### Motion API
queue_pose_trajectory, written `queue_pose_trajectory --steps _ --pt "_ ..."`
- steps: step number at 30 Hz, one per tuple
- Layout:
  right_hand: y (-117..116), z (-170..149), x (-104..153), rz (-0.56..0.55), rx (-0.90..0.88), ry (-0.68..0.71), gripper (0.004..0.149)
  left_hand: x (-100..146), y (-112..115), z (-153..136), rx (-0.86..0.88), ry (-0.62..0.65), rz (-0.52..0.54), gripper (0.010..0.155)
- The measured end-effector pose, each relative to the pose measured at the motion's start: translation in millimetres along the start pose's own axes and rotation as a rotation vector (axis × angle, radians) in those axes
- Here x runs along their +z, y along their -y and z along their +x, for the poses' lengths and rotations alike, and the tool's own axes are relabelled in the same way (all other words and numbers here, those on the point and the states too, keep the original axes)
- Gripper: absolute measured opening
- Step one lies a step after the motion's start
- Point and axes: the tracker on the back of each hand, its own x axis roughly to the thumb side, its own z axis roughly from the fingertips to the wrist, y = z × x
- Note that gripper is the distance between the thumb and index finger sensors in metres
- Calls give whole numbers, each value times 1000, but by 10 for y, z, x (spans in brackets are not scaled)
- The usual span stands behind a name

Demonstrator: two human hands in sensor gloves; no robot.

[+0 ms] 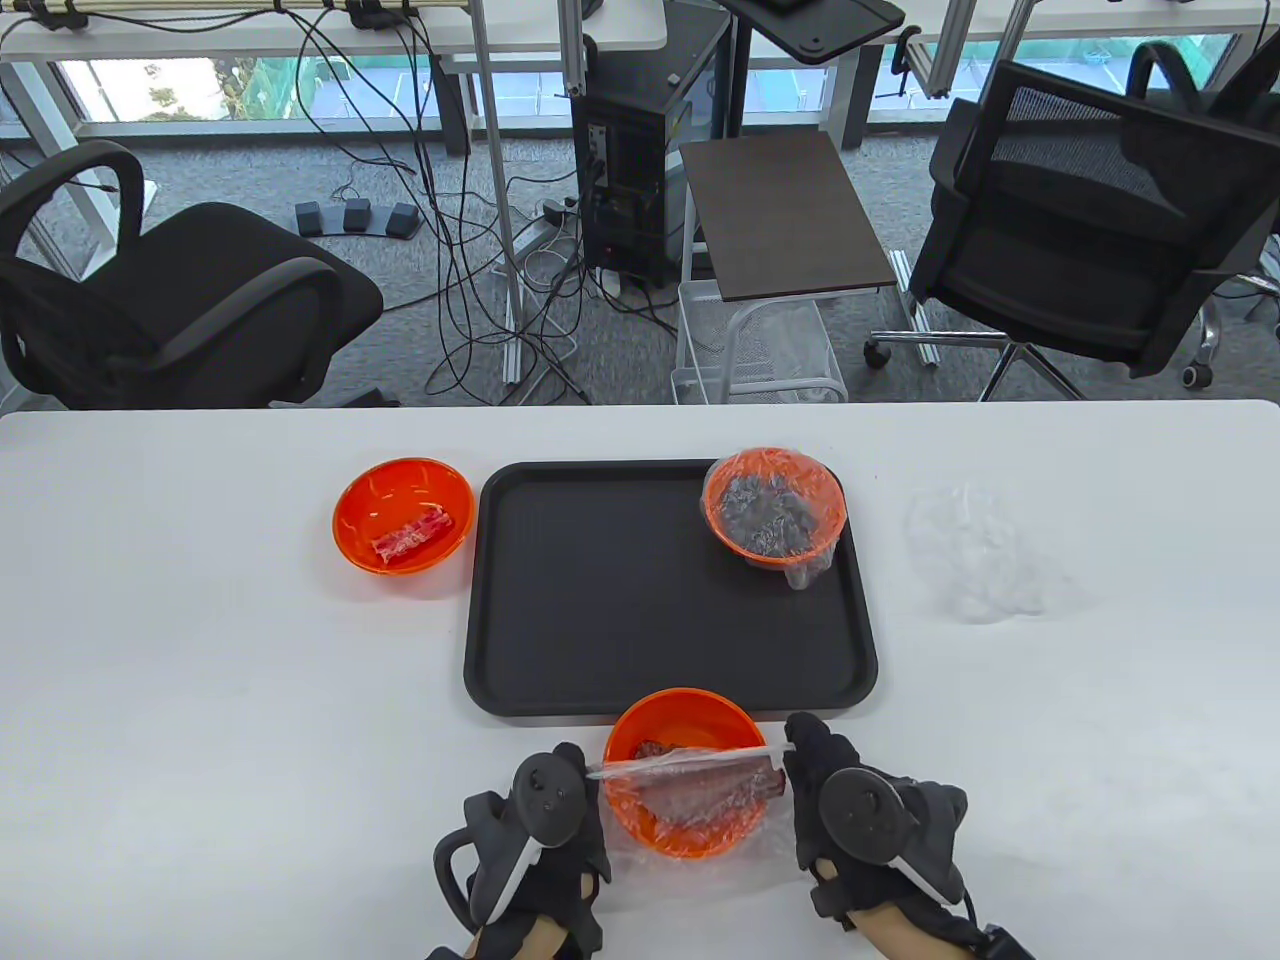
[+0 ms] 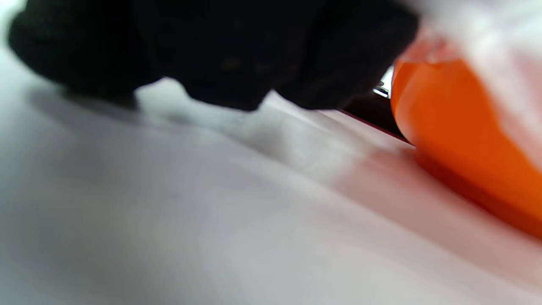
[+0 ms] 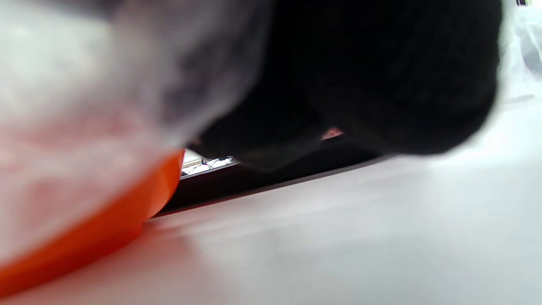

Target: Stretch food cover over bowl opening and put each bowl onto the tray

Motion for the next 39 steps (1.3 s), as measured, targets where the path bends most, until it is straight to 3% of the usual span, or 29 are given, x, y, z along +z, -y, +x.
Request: queue_pose_trajectory --steps 10,18,25,33,39 --pt "-74 -196 -217 136 -216 -65 46 -110 3 -30 58 1 -68 48" --pt "-187 -307 -463 344 -468 -67 53 -233 14 -54 116 27 -156 47" --pt "-261 -399 -601 436 -579 -125 48 -330 -11 -24 137 50 -214 46" --pt "-328 -340 -656 530 -549 -103 46 -468 -12 76 105 76 -271 44" --pt "-343 -337 -673 557 -562 -106 48 -605 1 92 118 67 -390 46"
